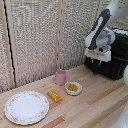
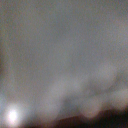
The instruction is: Carefully navigate your gripper to the air fryer's handle. Confidently seize the handle using your gripper. Gradually bring the handle toward yourself to access the air fryer.
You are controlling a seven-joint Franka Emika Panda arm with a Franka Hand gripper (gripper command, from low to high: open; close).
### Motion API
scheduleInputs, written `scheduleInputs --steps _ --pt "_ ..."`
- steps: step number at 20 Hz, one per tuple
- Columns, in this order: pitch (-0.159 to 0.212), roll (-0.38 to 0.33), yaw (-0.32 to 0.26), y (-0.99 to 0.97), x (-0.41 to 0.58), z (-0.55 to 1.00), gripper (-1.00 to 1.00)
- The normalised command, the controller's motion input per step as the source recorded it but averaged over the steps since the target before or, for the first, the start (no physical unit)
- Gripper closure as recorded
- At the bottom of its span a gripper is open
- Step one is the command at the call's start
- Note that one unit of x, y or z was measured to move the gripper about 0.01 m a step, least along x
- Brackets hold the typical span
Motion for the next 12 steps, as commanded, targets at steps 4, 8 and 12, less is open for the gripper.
scheduleInputs --steps 4,8,12 --pt "0.017 0.073 -0.102 0.76 0.046 0.04 1.0" --pt "0.0 0.089 -0.096 0.76 0.016 0.09 1.0" --pt "0.002 0.032 -0.071 0.81 0.0 0.08 1.0"
